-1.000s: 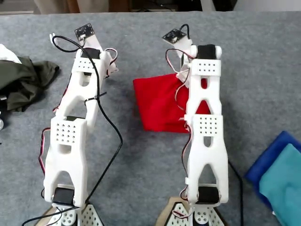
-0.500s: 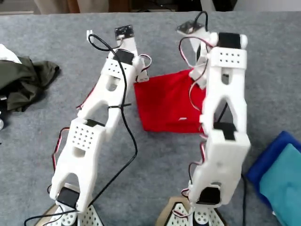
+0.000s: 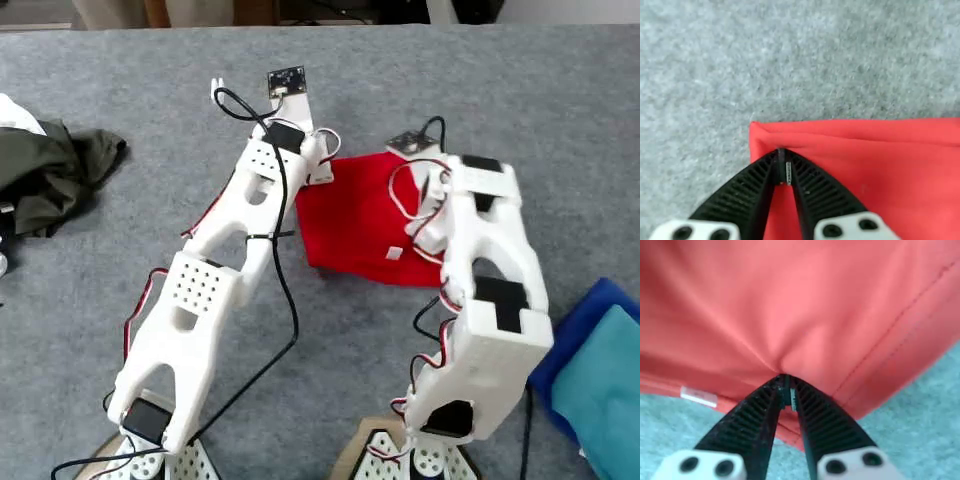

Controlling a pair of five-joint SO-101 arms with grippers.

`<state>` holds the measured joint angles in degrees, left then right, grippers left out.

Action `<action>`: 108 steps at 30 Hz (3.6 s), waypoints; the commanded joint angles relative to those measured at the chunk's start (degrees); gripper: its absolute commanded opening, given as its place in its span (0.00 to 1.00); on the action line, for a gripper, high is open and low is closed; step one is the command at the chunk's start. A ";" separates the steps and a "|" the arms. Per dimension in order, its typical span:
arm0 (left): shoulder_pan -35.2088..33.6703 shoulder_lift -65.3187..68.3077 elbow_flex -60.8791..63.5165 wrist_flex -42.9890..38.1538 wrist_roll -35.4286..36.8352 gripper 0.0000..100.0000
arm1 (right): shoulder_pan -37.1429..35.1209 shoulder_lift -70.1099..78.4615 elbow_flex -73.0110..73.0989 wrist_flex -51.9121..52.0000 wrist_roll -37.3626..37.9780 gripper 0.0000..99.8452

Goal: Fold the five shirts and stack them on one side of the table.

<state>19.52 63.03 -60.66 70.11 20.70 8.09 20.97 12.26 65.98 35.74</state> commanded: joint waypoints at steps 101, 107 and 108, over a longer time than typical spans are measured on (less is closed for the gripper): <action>43.43 -4.44 -34.90 -3.96 12.40 0.02 | 67.30 -28.26 -14.46 27.96 4.40 0.00; 48.09 -4.53 -25.67 -13.89 12.40 0.02 | 76.09 -28.18 -14.02 23.82 6.95 0.00; 48.53 -4.53 -24.09 -15.38 12.40 0.02 | 76.79 -28.18 -14.02 23.03 6.95 0.00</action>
<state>66.64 62.68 -87.47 59.56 33.19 81.41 -3.91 -1.71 91.56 41.89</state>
